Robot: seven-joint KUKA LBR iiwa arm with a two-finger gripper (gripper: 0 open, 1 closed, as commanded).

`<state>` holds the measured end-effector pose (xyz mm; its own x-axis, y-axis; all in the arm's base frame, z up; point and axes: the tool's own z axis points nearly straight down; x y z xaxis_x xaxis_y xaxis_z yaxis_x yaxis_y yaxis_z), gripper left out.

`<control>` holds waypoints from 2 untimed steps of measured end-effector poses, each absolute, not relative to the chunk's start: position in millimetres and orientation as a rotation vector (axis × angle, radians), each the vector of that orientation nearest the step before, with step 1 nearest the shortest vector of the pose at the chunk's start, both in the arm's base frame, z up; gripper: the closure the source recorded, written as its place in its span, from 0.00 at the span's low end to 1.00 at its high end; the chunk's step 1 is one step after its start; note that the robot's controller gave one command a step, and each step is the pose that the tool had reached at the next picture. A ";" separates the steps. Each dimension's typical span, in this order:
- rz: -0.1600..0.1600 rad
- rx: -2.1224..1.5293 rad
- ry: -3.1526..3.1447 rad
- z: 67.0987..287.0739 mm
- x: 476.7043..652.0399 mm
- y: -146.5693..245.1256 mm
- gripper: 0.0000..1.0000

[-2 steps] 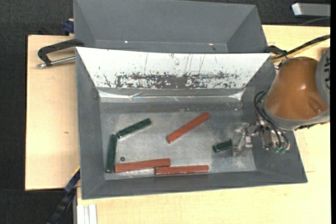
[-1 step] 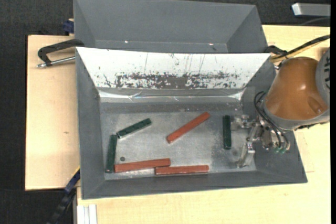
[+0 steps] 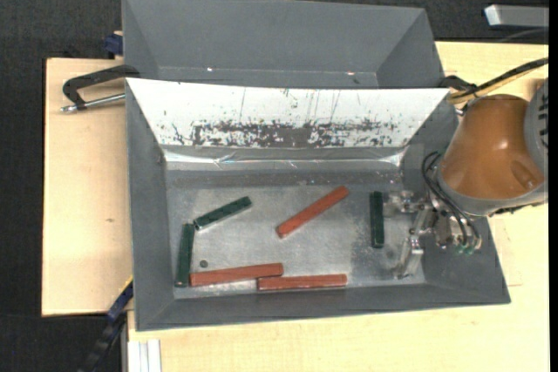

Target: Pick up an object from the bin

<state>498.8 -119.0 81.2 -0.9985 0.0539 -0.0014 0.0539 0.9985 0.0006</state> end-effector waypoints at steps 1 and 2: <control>0.002 0.043 3.140 124.1 516.7 -141.3 0.00; -0.001 0.185 3.128 147.2 525.1 -152.0 0.00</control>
Offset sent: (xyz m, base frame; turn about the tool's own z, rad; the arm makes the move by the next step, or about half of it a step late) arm 0.0261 -0.0345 0.0675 0.0685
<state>525.1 -152.0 147.2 -0.9930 0.1177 -0.0080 0.1177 0.9931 -0.0001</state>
